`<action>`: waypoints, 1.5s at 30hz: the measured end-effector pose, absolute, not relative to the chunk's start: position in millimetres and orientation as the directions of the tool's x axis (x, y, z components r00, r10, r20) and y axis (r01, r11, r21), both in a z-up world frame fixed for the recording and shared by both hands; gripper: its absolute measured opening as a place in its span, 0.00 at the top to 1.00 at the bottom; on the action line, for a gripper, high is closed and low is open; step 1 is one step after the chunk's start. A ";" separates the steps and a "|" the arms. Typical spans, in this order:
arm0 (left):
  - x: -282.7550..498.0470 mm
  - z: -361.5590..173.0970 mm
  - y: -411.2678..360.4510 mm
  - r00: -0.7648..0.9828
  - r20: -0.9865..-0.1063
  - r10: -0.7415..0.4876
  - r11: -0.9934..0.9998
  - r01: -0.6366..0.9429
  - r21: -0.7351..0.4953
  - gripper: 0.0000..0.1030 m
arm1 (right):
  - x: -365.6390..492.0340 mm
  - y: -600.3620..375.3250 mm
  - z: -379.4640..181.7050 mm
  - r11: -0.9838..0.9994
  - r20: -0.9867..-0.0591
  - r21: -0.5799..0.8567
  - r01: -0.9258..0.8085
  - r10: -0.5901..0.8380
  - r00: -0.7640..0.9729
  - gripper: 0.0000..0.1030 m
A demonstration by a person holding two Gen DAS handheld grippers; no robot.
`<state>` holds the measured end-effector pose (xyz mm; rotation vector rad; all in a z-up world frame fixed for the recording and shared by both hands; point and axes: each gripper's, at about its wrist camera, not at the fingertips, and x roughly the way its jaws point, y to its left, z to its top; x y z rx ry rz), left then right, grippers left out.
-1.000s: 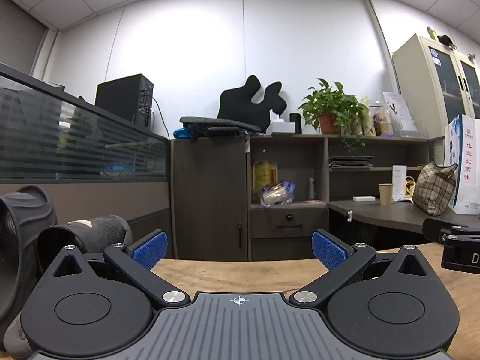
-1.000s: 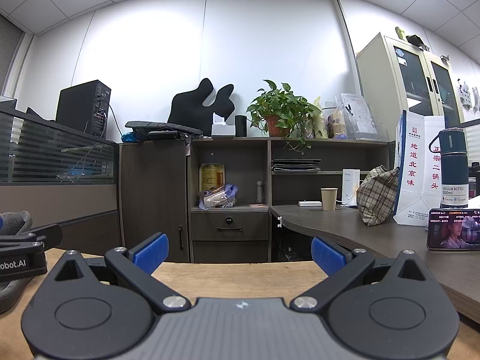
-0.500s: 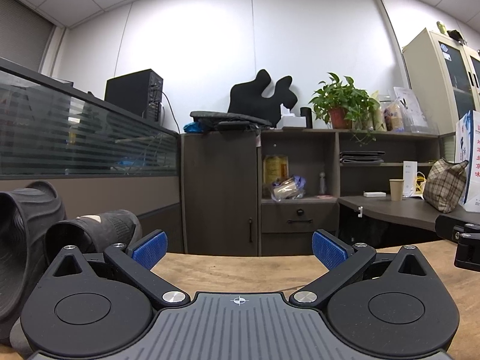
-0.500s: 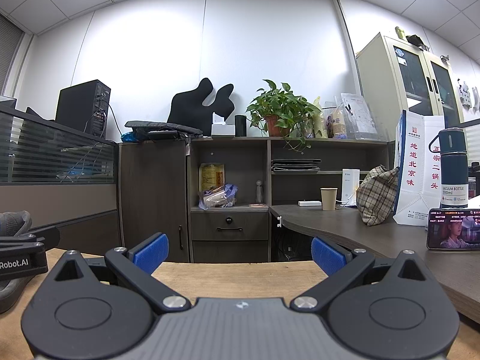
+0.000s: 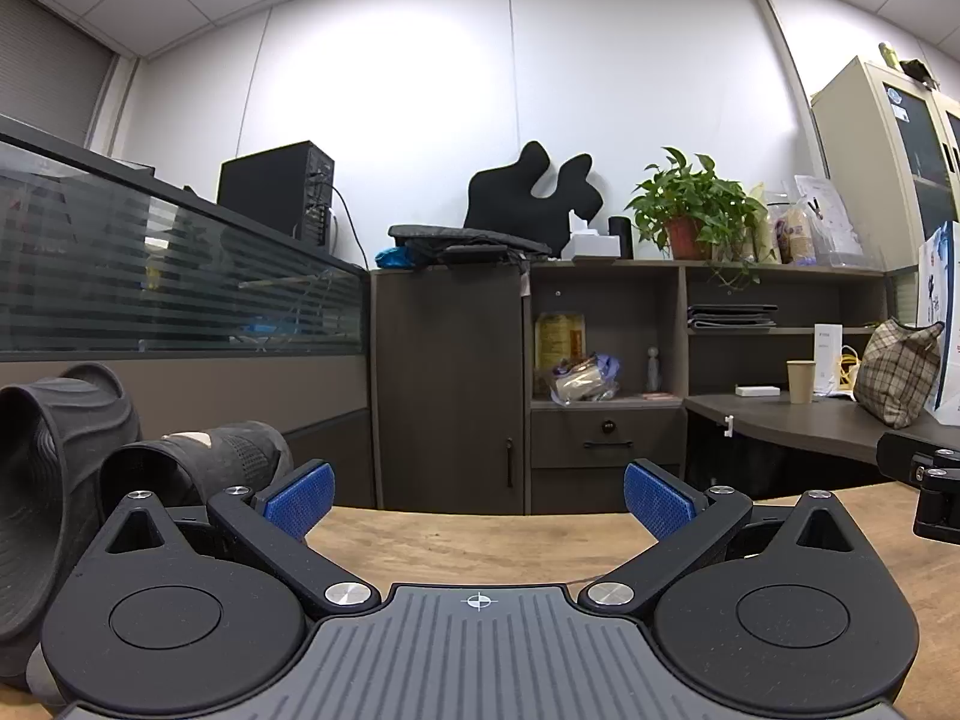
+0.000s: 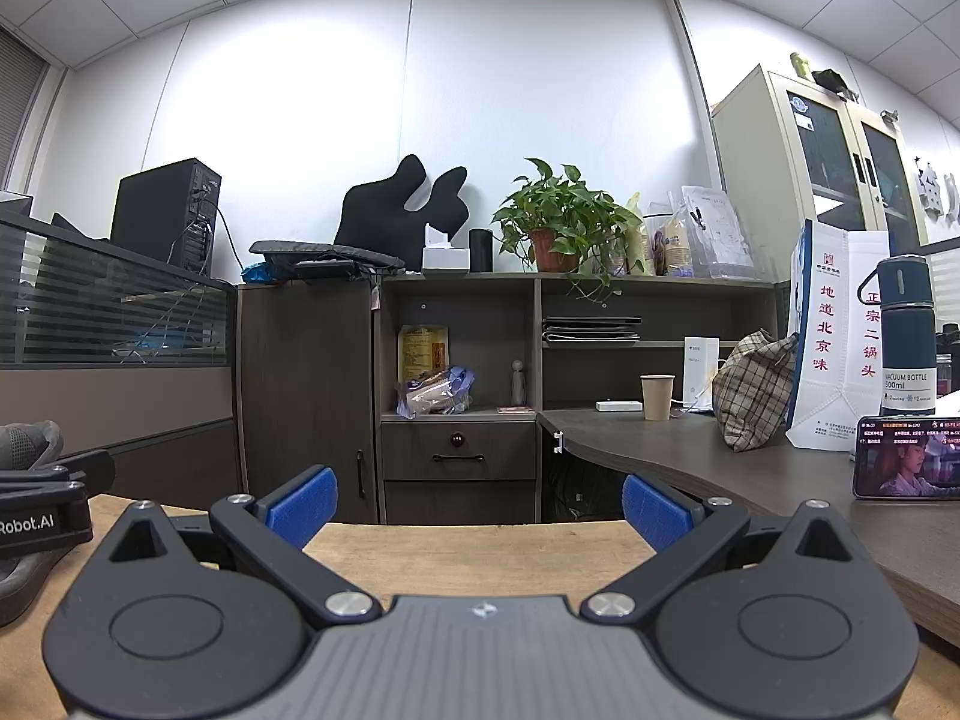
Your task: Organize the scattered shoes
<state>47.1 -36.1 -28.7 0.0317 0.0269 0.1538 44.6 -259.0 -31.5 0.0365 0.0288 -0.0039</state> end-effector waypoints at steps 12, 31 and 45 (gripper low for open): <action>46.5 -28.7 -37.3 0.988 -0.023 0.155 0.987 -0.154 0.034 0.00 | 45.4 -256.4 -32.6 0.999 -0.024 0.037 0.004 -0.003 1.000 0.00; 48.1 -26.7 -42.0 0.987 -0.022 0.160 0.987 -0.159 0.034 0.00 | 43.3 -256.8 -34.2 0.999 -0.024 0.038 0.003 -0.002 1.000 0.00; 49.7 -27.5 -36.6 0.987 -0.024 0.157 0.987 -0.156 0.032 0.00 | 43.6 -252.7 -33.3 0.999 -0.025 0.038 0.004 -0.003 1.000 0.00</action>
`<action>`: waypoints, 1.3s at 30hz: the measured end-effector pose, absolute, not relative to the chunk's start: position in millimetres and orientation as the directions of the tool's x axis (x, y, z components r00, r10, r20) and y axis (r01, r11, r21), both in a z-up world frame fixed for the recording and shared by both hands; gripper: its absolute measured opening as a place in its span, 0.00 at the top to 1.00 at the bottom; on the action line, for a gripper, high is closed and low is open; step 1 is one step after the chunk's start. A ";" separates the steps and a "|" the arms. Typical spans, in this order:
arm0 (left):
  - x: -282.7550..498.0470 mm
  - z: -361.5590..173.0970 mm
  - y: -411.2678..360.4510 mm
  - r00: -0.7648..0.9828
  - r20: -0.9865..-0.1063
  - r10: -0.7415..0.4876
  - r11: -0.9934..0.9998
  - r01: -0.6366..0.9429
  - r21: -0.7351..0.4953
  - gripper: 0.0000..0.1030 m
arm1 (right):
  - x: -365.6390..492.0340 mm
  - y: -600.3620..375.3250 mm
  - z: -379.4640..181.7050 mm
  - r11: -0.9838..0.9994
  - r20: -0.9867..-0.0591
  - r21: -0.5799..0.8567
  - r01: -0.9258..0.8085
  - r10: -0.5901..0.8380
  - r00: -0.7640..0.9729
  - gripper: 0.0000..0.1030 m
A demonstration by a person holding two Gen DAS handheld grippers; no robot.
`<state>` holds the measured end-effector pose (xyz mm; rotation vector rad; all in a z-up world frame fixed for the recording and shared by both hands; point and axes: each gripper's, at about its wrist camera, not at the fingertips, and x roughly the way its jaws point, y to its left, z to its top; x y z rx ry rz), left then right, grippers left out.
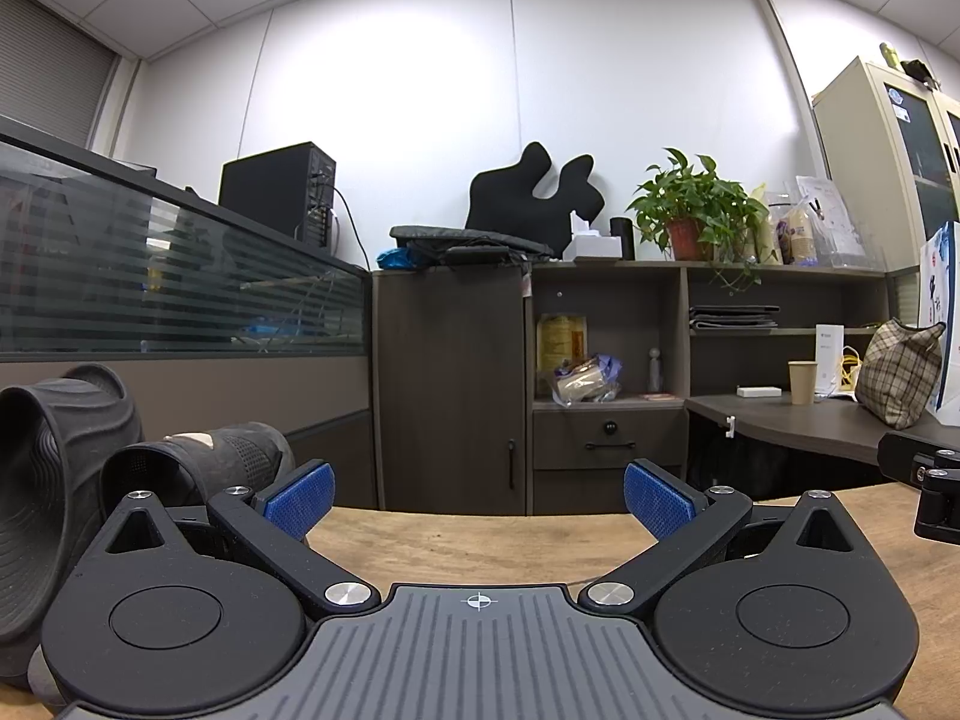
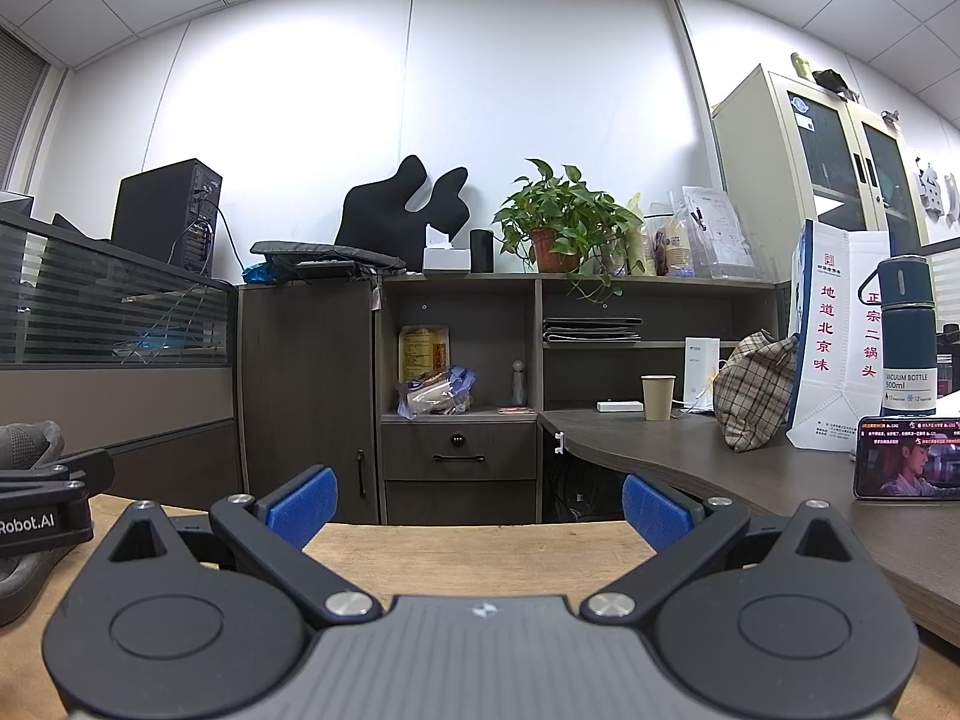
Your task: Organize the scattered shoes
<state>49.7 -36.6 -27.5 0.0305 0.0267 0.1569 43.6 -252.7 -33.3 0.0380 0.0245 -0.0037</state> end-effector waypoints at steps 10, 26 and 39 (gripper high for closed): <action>49.3 -27.2 -34.0 0.988 -0.024 0.154 0.988 -0.153 0.033 0.00 | 43.1 -253.9 -33.0 0.999 -0.024 0.039 0.004 -0.003 1.000 0.00; 48.5 -27.9 -32.7 0.988 -0.023 0.153 0.988 -0.152 0.033 0.00 | 42.1 -255.0 -31.9 0.999 -0.025 0.039 0.004 -0.003 1.000 0.00; 47.8 -27.3 -31.1 0.988 -0.024 0.152 0.988 -0.151 0.034 0.00 | 41.6 -255.5 -31.6 0.999 -0.025 0.039 0.004 -0.003 1.000 0.00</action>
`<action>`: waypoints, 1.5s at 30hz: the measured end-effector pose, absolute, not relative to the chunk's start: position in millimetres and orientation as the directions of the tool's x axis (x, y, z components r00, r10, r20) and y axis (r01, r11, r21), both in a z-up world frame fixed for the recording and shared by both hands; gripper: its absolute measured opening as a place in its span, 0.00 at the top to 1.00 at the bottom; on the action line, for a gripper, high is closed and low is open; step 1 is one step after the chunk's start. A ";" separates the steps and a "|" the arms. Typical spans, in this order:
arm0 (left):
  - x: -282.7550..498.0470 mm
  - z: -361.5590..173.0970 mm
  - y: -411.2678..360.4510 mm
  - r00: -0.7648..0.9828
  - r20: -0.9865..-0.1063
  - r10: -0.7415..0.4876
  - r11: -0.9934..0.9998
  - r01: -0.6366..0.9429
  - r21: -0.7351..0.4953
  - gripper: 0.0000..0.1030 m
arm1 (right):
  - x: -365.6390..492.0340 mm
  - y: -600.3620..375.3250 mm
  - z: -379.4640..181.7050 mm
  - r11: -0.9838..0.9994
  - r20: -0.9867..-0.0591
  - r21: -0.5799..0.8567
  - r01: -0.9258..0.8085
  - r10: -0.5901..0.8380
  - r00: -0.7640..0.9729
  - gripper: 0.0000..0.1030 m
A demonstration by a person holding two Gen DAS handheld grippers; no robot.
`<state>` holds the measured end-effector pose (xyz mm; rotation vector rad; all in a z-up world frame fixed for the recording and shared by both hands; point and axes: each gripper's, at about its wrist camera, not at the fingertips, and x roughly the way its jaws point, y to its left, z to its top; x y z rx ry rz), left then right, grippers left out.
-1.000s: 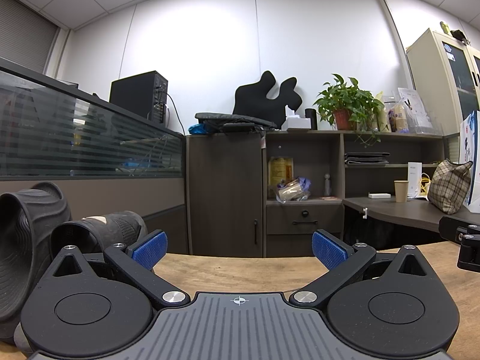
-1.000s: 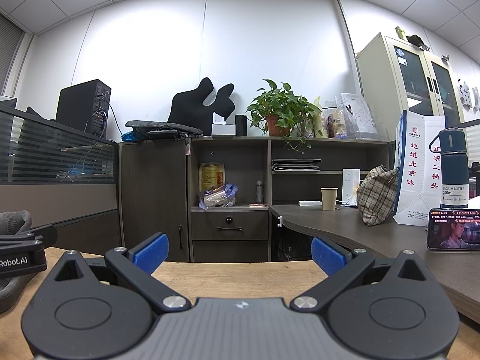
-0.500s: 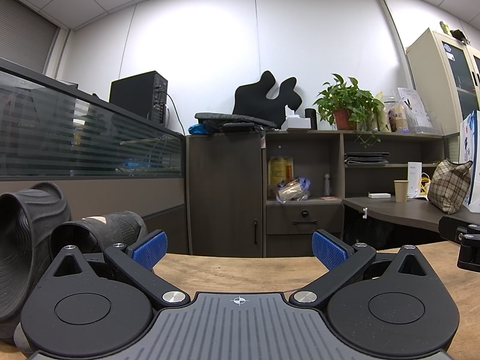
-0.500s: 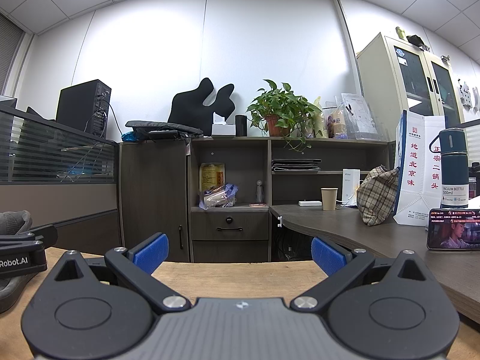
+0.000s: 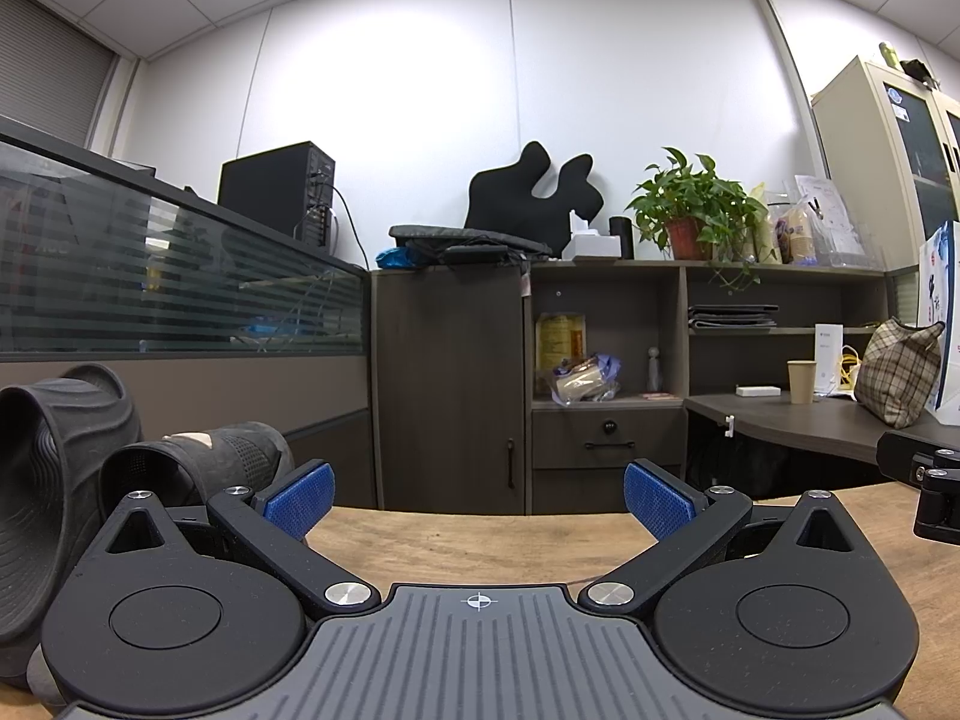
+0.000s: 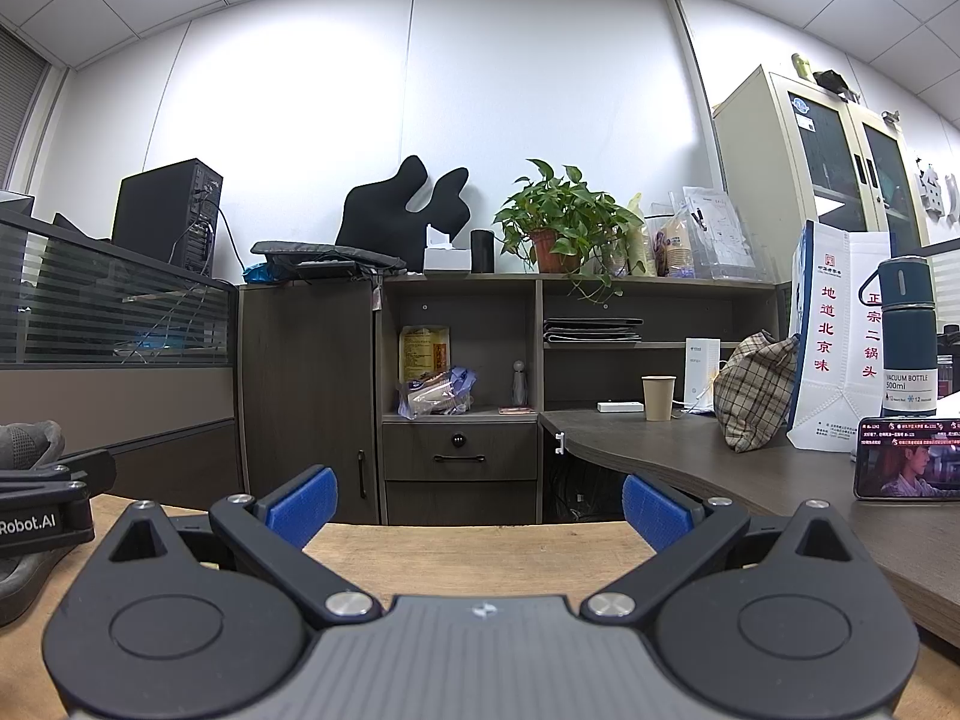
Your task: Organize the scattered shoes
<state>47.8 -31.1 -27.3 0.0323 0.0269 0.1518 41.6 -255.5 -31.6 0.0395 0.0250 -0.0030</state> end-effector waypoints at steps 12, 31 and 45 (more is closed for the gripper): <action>48.2 -27.7 -31.3 0.988 -0.023 0.152 0.988 -0.151 0.033 0.00 | 40.7 -255.3 -31.5 0.999 -0.025 0.039 0.003 -0.002 1.000 0.00; 51.4 -26.3 -30.0 0.988 -0.024 0.153 0.988 -0.152 0.034 0.00 | 41.1 -253.8 -31.8 0.999 -0.026 0.040 0.001 0.000 1.000 0.00; 46.6 -25.2 -26.9 0.991 -0.003 0.136 0.991 -0.136 -0.005 0.00 | 42.2 -251.4 -31.3 0.999 -0.029 0.038 -0.011 0.012 0.999 0.00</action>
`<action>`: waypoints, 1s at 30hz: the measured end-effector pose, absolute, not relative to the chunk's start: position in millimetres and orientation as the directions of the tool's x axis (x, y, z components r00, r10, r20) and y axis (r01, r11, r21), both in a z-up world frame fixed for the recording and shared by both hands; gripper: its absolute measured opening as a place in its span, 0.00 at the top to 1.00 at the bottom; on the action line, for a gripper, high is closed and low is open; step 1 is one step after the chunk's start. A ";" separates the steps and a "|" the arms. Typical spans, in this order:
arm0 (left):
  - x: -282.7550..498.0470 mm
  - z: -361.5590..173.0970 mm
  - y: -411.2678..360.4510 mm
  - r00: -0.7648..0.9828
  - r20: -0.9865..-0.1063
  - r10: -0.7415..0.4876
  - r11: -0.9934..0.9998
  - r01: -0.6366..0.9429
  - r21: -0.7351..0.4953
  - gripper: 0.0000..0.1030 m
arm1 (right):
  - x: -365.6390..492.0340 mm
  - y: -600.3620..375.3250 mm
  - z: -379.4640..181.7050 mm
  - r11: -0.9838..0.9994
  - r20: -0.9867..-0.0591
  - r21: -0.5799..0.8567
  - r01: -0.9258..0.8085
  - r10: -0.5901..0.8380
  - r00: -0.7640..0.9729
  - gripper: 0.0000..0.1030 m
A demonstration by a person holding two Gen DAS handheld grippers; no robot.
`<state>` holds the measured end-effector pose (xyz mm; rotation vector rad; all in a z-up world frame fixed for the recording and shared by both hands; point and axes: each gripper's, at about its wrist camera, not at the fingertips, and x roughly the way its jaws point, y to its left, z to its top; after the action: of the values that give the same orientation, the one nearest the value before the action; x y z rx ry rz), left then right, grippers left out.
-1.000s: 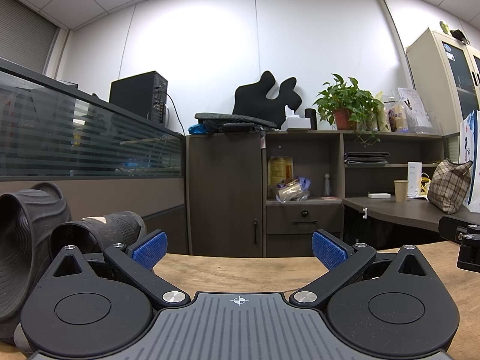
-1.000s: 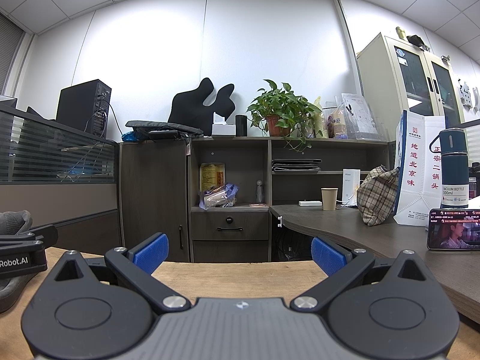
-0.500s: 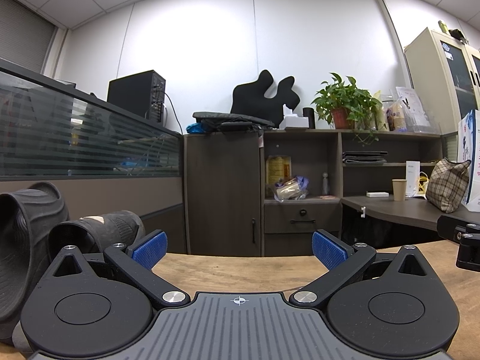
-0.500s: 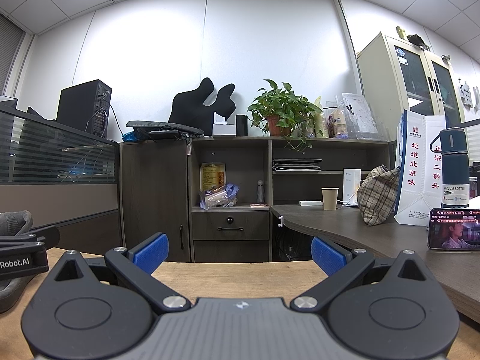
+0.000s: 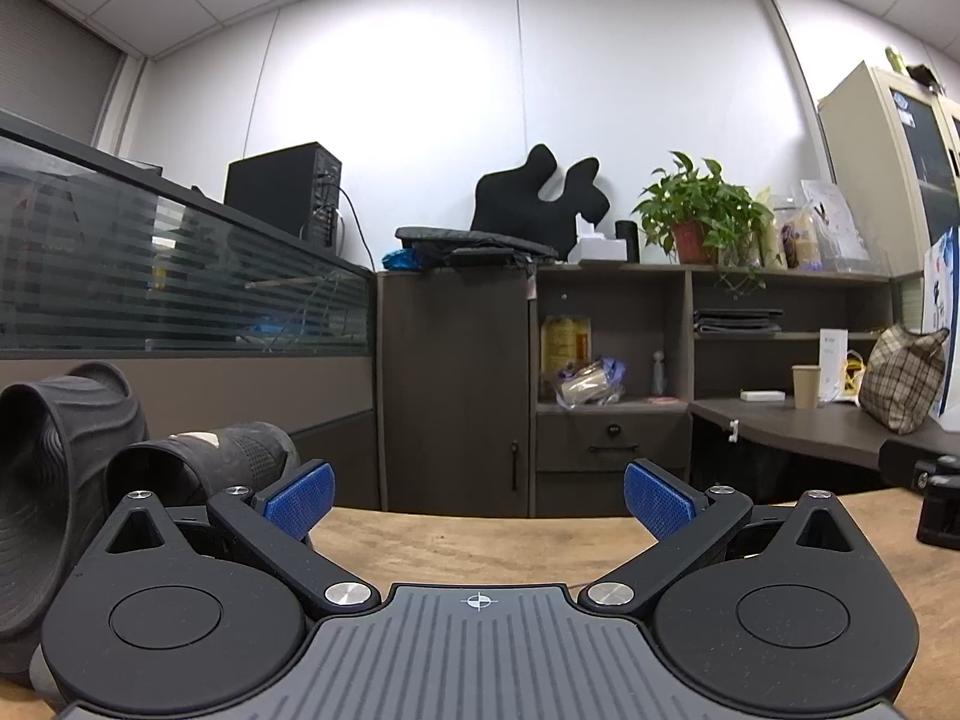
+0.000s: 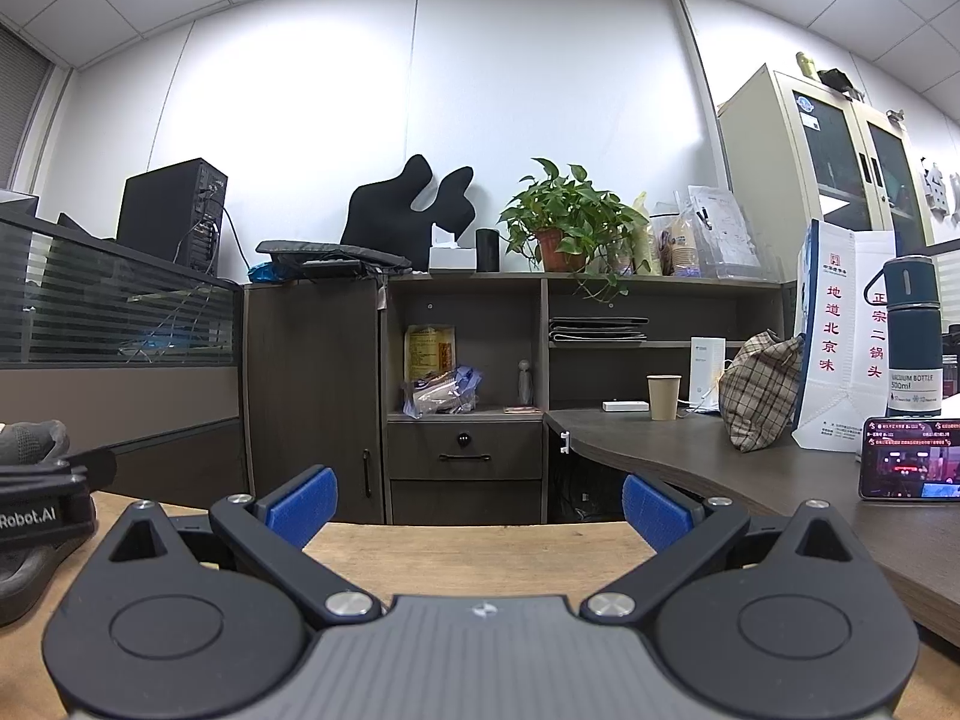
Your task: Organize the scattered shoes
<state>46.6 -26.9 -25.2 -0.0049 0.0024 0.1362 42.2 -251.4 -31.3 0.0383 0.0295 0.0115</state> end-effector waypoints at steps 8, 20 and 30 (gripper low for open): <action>23.2 -7.6 9.1 0.987 0.093 0.129 0.992 -0.128 -0.008 0.00 | 35.9 -237.6 -21.1 0.999 -0.004 -0.013 -0.044 0.044 0.999 0.00; -0.8 -3.6 78.9 0.953 0.045 0.300 0.949 -0.303 0.089 0.00 | 50.0 -134.1 22.1 0.926 -0.041 -0.011 -0.378 0.377 0.925 0.00; -16.7 -7.4 126.7 0.890 0.038 0.455 0.883 -0.456 0.111 0.00 | 74.9 -29.2 30.7 0.807 -0.160 -0.028 -0.590 0.579 0.799 0.05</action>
<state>-16.7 126.7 -7.4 0.1187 -0.0113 0.4743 74.9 -29.2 30.7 -0.0778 0.1470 0.6279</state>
